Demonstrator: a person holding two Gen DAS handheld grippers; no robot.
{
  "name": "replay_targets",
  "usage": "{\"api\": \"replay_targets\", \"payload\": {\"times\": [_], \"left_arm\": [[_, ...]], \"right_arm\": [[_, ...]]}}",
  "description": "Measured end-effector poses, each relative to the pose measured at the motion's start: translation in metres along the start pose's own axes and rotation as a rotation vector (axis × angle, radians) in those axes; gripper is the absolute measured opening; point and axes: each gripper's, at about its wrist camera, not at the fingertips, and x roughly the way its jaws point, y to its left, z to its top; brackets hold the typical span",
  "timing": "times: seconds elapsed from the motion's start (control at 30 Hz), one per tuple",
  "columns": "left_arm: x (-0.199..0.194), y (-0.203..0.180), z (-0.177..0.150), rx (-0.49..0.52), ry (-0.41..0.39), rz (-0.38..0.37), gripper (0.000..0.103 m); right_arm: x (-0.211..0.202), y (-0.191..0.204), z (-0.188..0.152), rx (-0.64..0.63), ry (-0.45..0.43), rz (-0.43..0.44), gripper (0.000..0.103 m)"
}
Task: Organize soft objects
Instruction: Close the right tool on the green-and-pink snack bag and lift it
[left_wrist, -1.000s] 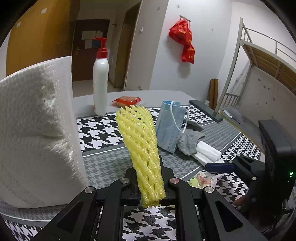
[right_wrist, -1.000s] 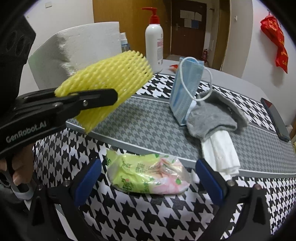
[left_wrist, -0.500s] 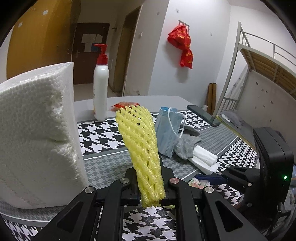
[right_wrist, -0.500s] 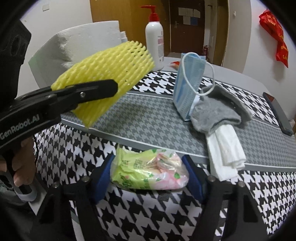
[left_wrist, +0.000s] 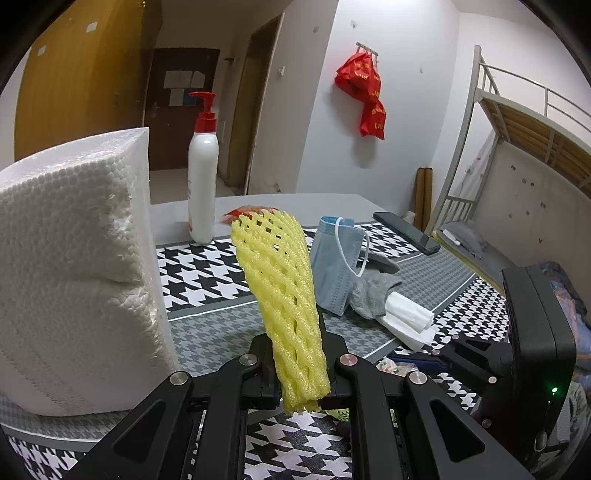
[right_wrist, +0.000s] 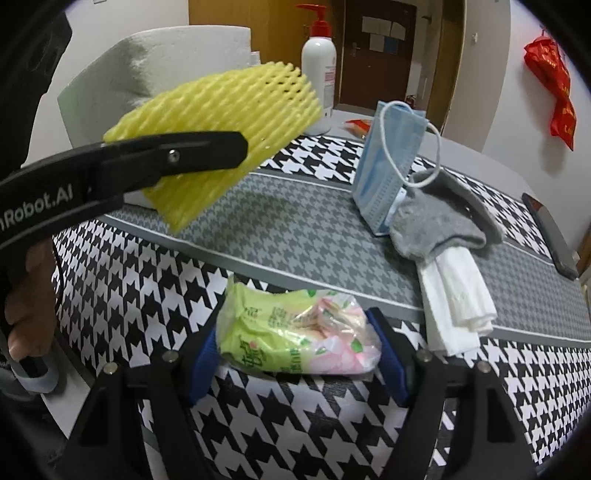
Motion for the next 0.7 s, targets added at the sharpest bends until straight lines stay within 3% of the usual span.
{"api": "replay_targets", "payload": {"times": [0.37,0.7], "left_arm": [[-0.006,-0.001,-0.001,0.011,-0.017,-0.012,0.013],[-0.019,-0.009,0.003,0.048,-0.053,-0.005,0.013]], "right_arm": [[-0.004,-0.006,-0.012,0.023,-0.020,0.004,0.075],[-0.033,-0.017,-0.016,0.074,-0.099,-0.037,0.075]]}}
